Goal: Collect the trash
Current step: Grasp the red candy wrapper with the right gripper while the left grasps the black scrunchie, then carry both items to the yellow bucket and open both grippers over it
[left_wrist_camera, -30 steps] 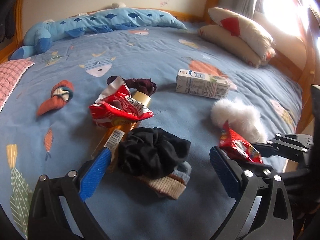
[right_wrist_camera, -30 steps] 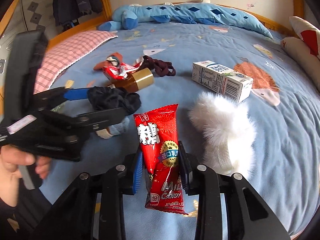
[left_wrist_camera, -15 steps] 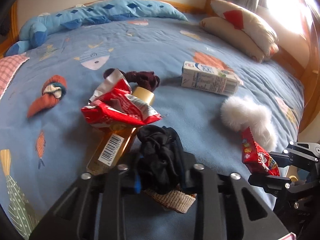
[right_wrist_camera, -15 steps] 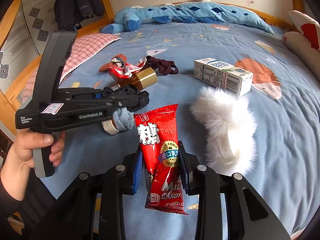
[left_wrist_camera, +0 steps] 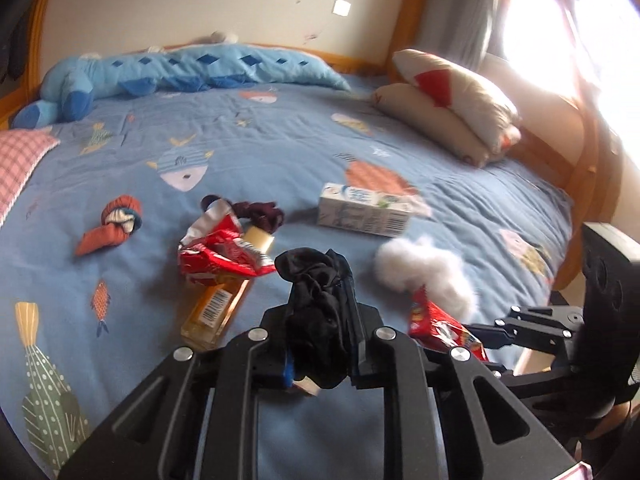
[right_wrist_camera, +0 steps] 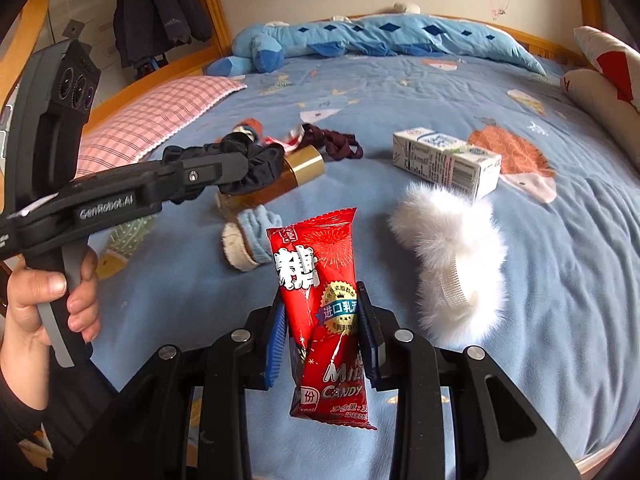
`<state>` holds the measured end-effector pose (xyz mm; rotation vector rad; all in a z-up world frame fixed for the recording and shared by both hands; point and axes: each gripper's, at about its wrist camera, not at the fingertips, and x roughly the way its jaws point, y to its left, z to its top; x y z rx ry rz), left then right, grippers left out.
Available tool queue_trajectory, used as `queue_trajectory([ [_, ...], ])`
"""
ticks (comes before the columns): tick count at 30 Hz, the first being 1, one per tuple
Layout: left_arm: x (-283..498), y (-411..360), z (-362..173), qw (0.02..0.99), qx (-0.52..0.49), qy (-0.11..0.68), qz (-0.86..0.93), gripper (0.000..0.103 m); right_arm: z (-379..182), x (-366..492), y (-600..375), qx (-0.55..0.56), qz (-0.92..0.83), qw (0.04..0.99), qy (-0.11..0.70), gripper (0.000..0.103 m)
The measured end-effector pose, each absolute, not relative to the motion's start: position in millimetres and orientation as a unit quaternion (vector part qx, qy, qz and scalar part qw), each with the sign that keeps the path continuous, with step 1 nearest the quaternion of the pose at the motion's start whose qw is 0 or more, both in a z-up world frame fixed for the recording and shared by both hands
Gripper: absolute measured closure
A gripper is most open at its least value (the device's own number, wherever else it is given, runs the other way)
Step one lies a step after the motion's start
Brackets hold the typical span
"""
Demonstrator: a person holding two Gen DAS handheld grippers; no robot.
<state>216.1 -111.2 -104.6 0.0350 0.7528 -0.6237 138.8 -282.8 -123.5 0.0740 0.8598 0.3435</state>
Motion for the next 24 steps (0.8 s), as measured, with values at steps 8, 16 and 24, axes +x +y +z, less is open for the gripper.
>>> queue_trajectory([
  [8,176,-130,-83,0.88,0.034,0.34,-0.331,0.084,-93,101,-293,0.032,0.155,0.911,0.381,0.072],
  [16,131,-169,-73,0.856,0.041,0.333,-0.393,0.084,-74,43,-329,0.043,0.11,0.927,0.355,0.072],
  [24,72,-230,-72,0.818,0.068,0.326,-0.469,0.084,-54,-36,-375,0.059,0.032,0.949,0.309,0.072],
])
